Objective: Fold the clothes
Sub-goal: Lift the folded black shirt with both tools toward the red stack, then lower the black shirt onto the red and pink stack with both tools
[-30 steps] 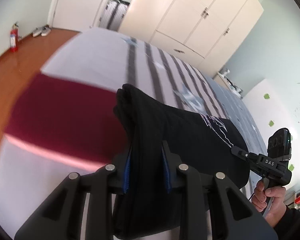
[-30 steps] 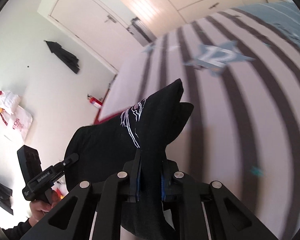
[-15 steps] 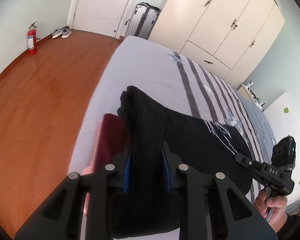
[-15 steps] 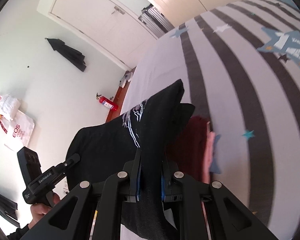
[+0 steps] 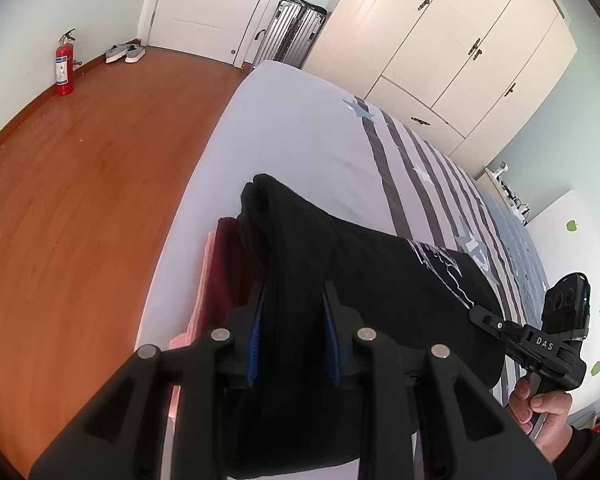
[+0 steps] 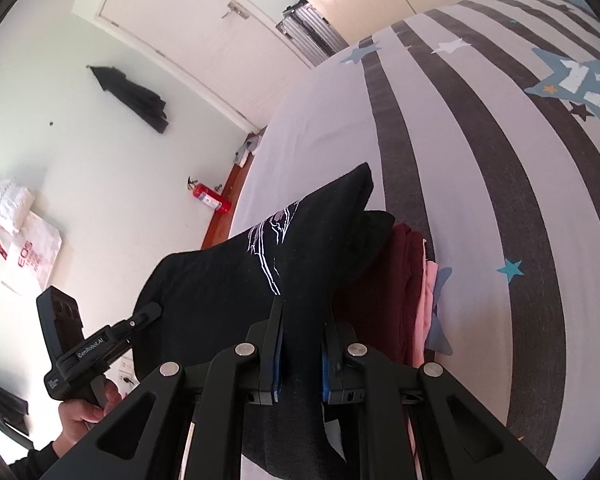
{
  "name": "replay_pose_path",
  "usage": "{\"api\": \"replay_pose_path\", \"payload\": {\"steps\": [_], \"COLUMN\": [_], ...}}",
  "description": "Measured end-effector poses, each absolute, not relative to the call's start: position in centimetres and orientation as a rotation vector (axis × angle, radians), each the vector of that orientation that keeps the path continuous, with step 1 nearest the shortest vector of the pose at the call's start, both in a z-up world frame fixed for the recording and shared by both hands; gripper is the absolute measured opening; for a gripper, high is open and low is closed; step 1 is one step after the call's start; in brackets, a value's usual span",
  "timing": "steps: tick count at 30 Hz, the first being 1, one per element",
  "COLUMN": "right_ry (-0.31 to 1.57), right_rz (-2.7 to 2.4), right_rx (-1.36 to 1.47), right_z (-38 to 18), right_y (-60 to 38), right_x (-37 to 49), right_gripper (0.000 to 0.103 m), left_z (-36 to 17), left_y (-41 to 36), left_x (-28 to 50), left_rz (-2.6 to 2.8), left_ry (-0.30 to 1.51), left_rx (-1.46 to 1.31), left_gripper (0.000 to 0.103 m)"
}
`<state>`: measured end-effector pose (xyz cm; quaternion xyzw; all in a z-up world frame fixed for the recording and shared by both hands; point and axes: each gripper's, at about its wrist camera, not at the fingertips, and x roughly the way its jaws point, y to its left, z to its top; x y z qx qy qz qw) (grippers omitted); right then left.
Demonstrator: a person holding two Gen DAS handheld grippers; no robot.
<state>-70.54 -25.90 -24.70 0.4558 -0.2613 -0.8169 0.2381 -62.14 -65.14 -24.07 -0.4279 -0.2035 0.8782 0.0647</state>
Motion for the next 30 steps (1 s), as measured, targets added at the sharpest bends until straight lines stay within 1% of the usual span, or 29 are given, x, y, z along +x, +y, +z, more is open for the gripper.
{"api": "replay_pose_path", "payload": {"steps": [3,6,9,10,11,12,13,14,15,17,21,23,24,25,27,29,30], "right_ry": [-0.685,-0.702,-0.678,-0.668,-0.657,-0.645,-0.642,-0.64,-0.629,-0.561,-0.422,-0.352,-0.315,-0.285,-0.276,-0.267,-0.264], "right_rz": [-2.234,-2.216,-2.215,-2.214,-2.21,-2.202,-2.204,-2.207,-2.216,-2.267,-2.363,-2.409,-2.43,-2.447,-2.461,-2.474,-2.489], "right_rx": [1.272,1.305,1.316,1.322,1.332,1.347,1.34,1.333,1.324,1.294,1.23,1.196,1.183,1.185,1.19,1.195,1.192], "right_z": [-25.0,-25.8,-26.4,-26.6,-26.9,-27.3,-27.3,-27.3,-27.2,-26.7,-25.6,-25.1,-25.0,-25.1,-25.5,-25.8,-25.8], "right_y": [-26.0,-26.2,-26.3,-26.3,-26.3,-26.2,-25.8,-25.4,-25.1,-25.2,-25.4,-25.5,-25.6,-25.9,-25.9,-25.9,-25.8], "right_x": [-71.0,-71.1,-70.9,-70.8,-70.8,-70.9,-70.8,-70.8,-70.7,-70.3,-69.6,-69.3,-69.1,-69.1,-69.0,-69.0,-68.9], "right_gripper": [0.012,0.012,0.012,0.012,0.016,0.02,0.021,0.022,0.022,0.023,0.024,0.024,0.024,0.024,0.024,0.024,0.024], "left_z": [-24.5,-25.0,-25.8,-26.0,-26.2,-26.1,-25.8,-25.6,-25.2,-24.2,-22.4,-22.8,-23.7,-24.5,-25.6,-25.2,-24.7], "left_y": [-65.2,-65.6,-65.1,-65.0,-64.9,-64.8,-64.5,-64.2,-64.0,-63.2,-60.7,-59.3,-59.2,-59.2,-60.0,-60.8,-61.0], "left_x": [-62.1,-62.2,-62.2,-62.2,-62.1,-62.0,-61.8,-61.6,-61.4,-60.6,-58.8,-58.8,-59.3,-59.8,-60.3,-60.5,-60.5], "left_rz": [2.654,2.653,2.67,2.677,2.687,2.704,2.735,2.768,2.809,2.902,3.03,2.982,2.959,2.941,2.932,2.951,2.984], "left_ry": [-0.598,-0.617,-0.557,-0.543,-0.537,-0.517,-0.486,-0.452,-0.413,-0.293,0.04,0.122,0.137,0.139,0.075,-0.021,-0.041], "left_rx": [-1.311,-1.316,-1.347,-1.356,-1.359,-1.358,-1.355,-1.351,-1.35,-1.309,-1.15,-1.141,-1.211,-1.266,-1.303,-1.314,-1.317], "left_gripper": [0.023,0.023,0.024,0.026,0.027,0.032,0.037,0.04,0.045,0.045,0.044,0.042,0.036,0.034,0.034,0.034,0.034]}}
